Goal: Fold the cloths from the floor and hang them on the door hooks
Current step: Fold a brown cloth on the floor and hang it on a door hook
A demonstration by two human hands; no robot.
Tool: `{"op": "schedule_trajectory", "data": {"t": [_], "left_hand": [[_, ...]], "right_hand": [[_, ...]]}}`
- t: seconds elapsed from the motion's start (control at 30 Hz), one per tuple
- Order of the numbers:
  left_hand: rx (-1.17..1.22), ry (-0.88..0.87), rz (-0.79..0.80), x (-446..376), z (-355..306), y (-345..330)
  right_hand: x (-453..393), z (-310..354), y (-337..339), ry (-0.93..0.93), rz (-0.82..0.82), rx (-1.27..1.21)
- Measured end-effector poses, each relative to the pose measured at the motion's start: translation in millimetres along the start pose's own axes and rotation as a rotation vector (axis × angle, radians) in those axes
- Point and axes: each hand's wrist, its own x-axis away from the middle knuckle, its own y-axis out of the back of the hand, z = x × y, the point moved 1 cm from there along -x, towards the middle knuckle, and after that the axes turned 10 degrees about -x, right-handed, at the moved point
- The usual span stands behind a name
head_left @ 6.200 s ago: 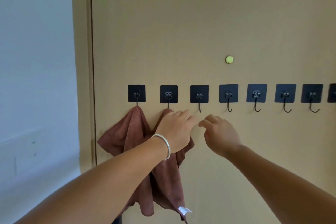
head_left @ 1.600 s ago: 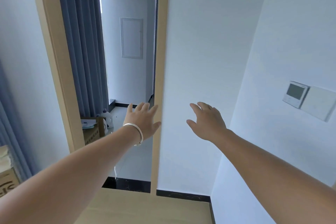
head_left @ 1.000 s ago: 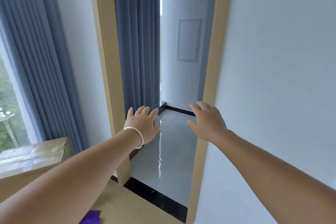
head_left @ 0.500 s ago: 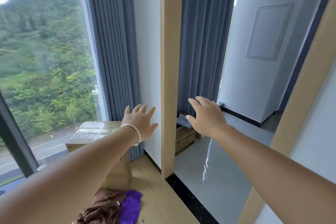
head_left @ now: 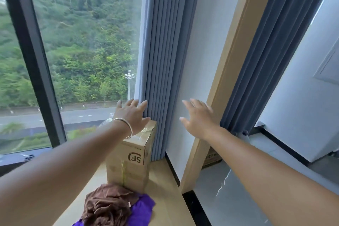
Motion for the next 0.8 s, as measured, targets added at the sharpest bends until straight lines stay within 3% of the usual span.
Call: {"op": "schedule_trajectory", "data": {"t": [0.2,0.43,0.8], "left_hand": [[-0.008,0.120,0.112,-14,66,-62],[0.033,0.277,0.297,23,117,-156],[-0.005,0.519,0.641,81,123,-307]], "right_hand": [[-72,40,-77,0.080,0.085,-0.048],[-116,89,-193,0.226,0.296,-0.111],[-132,103,-388,0.469,0.601,-0.176]]}}
